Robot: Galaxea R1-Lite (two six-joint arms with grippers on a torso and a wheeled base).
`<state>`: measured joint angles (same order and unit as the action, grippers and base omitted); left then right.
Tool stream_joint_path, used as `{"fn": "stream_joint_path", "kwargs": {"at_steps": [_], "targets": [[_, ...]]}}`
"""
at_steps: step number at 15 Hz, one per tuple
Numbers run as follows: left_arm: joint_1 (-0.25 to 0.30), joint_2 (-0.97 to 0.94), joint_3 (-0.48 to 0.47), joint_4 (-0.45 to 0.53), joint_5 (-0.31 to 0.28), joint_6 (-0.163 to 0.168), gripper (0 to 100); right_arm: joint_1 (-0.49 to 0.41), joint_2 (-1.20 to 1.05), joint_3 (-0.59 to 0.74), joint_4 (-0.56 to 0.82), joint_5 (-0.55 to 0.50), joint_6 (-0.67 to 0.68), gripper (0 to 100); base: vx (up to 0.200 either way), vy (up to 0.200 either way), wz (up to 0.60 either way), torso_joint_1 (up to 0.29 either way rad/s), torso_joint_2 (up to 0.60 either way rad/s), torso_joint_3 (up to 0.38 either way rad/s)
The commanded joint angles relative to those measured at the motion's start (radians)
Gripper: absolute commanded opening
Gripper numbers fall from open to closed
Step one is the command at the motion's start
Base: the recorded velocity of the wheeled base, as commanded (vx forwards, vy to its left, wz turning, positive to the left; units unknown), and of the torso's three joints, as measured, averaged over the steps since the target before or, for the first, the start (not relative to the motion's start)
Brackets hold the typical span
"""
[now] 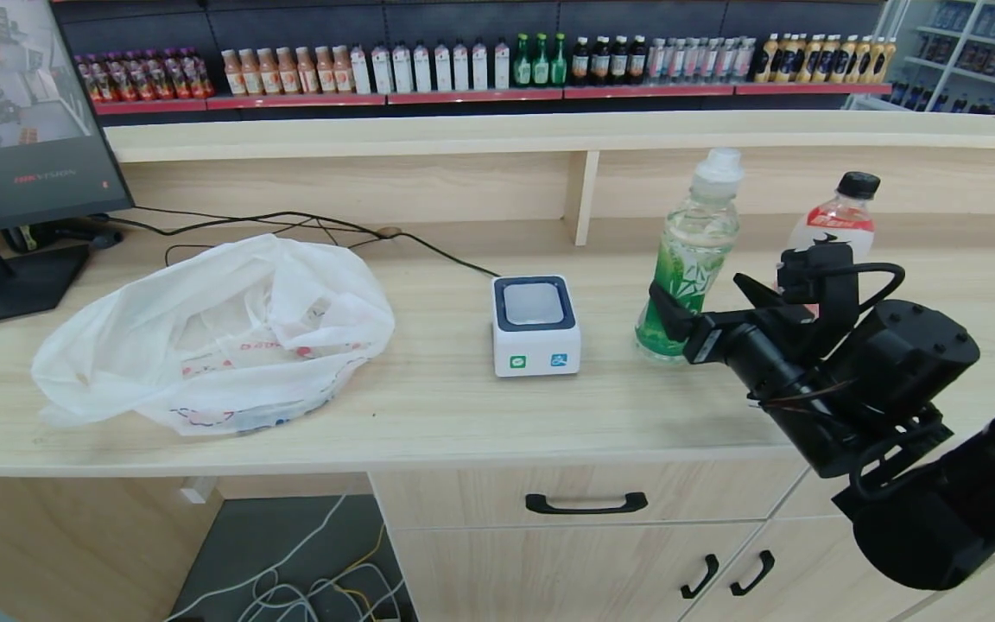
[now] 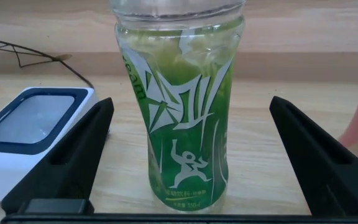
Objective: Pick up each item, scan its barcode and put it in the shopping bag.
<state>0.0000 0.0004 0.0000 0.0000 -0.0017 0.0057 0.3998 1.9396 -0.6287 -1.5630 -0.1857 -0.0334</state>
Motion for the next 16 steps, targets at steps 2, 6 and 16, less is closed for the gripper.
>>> {"fn": "stream_joint_path", "kwargs": {"at_steps": [2,6,16], "targets": [[0.0,0.0,0.0,0.0,0.0,0.0,100,-0.001,0.039,-0.025,0.0,0.0,-0.002,100,0.0,0.0,0.0,0.0,0.0,0.0],[0.0,0.0,0.0,0.0,0.0,0.0,100,-0.004,0.076,-0.068,0.001,-0.003,-0.002,100,0.0,0.0,0.0,0.0,0.0,0.0],[0.0,0.0,0.0,0.0,0.0,0.0,100,-0.013,0.122,-0.163,0.008,0.005,0.0,100,0.0,0.0,0.0,0.0,0.0,0.0]]}}
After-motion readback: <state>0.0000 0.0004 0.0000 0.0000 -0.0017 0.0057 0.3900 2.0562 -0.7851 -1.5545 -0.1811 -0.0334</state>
